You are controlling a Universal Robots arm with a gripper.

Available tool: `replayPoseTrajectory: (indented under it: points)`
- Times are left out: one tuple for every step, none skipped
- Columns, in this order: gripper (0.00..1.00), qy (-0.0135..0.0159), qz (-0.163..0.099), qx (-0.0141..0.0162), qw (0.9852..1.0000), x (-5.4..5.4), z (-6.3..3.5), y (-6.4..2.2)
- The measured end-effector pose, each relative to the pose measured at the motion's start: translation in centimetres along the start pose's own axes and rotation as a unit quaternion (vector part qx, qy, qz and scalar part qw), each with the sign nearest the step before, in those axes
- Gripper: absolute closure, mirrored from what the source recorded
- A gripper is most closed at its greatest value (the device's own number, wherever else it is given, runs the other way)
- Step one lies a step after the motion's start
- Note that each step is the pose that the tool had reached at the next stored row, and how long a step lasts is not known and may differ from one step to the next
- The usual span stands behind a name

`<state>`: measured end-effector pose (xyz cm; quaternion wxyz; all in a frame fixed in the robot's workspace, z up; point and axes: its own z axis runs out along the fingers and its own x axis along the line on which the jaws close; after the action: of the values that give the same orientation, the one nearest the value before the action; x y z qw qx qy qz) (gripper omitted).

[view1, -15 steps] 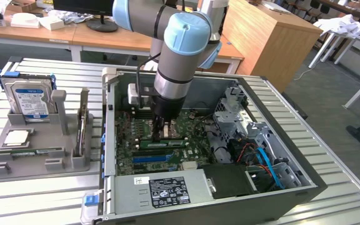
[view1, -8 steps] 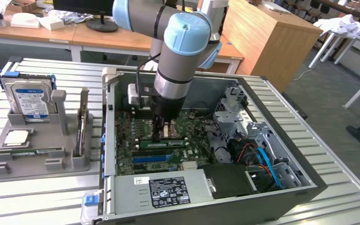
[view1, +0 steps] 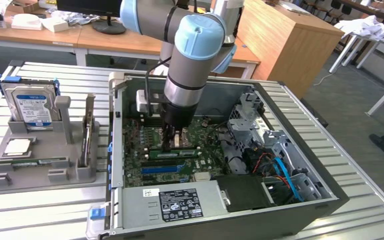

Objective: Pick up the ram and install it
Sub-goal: 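Press down the ram until it locks into place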

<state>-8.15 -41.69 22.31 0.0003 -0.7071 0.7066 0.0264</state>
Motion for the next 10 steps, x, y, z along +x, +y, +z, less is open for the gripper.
replayPoseTrajectory:
  points:
    - [0.9,-0.0001,0.0,0.0,1.0,0.0,0.01,0.0]
    - [0.9,-0.0001,0.0,0.0,1.0,0.0,0.02,0.0]
    - [0.9,-0.0002,0.0,0.0,1.0,0.0,0.02,0.0]
    - [0.9,-0.0001,0.0,0.0001,1.0,0.0,0.02,0.0]
    - [0.9,-0.0001,0.0,0.0,1.0,0.0,0.03,0.0]
    - [0.9,-0.0004,0.0,0.0,1.0,0.0,0.06,0.0]
    - [0.9,-0.0004,0.0,0.0,1.0,0.0,0.09,0.0]
    - [0.9,-0.0004,0.0,0.0,1.0,0.0,0.11,0.0]
    - [0.9,-0.0003,0.0,0.0,1.0,0.0,0.12,0.0]
    - [0.9,-0.0003,0.0,0.0,1.0,0.0,0.12,-0.01]
